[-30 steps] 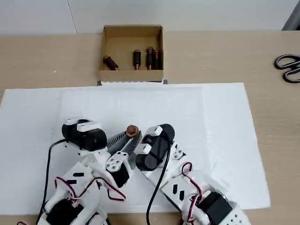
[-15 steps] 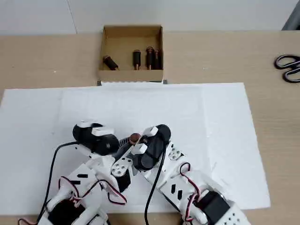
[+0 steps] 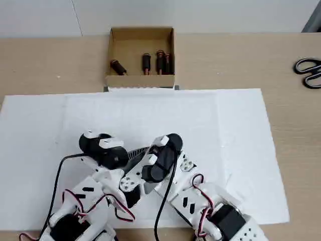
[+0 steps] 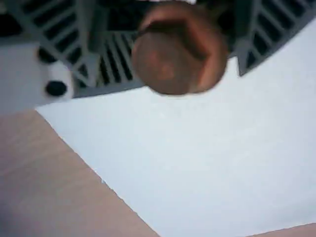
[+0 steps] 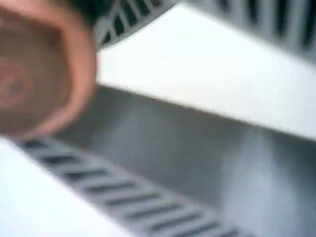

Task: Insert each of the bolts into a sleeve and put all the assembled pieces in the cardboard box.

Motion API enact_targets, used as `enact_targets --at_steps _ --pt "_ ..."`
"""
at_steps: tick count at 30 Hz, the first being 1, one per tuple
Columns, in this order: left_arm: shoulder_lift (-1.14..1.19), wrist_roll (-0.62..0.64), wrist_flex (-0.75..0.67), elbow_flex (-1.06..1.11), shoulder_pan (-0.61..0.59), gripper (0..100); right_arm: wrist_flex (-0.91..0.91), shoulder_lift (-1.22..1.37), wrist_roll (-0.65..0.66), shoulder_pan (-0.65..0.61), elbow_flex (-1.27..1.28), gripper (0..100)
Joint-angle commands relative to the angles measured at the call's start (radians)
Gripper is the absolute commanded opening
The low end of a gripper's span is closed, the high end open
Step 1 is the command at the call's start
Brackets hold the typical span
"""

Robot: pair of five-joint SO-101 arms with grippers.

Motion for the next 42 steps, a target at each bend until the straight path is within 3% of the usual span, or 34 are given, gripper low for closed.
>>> enact_targets --at_steps 1,7,17,23,25,35,42 --pt "0.006 -0.077 0.020 -0.008 -0.029 19 -0.030 -0.012 0.008 0.031 -0.060 0.2" --pt "0.008 -0.161 0.020 -0.058 -0.123 19 -0.030 -0.012 0.008 0.038 -0.060 0.2" --pt "0.006 -0.152 0.018 -0.157 -0.126 18 -0.028 -0.012 0.008 0.041 -0.052 0.2" --pt "0.005 -0.160 -0.058 -0.194 -0.127 0 -0.035 -0.012 0.008 0.041 -0.037 0.2" --pt "0.005 -0.160 -0.063 -0.186 -0.130 1 -0.036 -0.012 0.008 0.041 -0.037 0.2" --pt "0.005 -0.160 -0.068 0.059 -0.453 1 -0.039 -0.004 0.002 0.179 -0.035 0.2" --pt "0.005 -0.189 -0.152 0.252 -0.565 1 -0.174 -0.001 0.006 0.280 0.026 0.2"
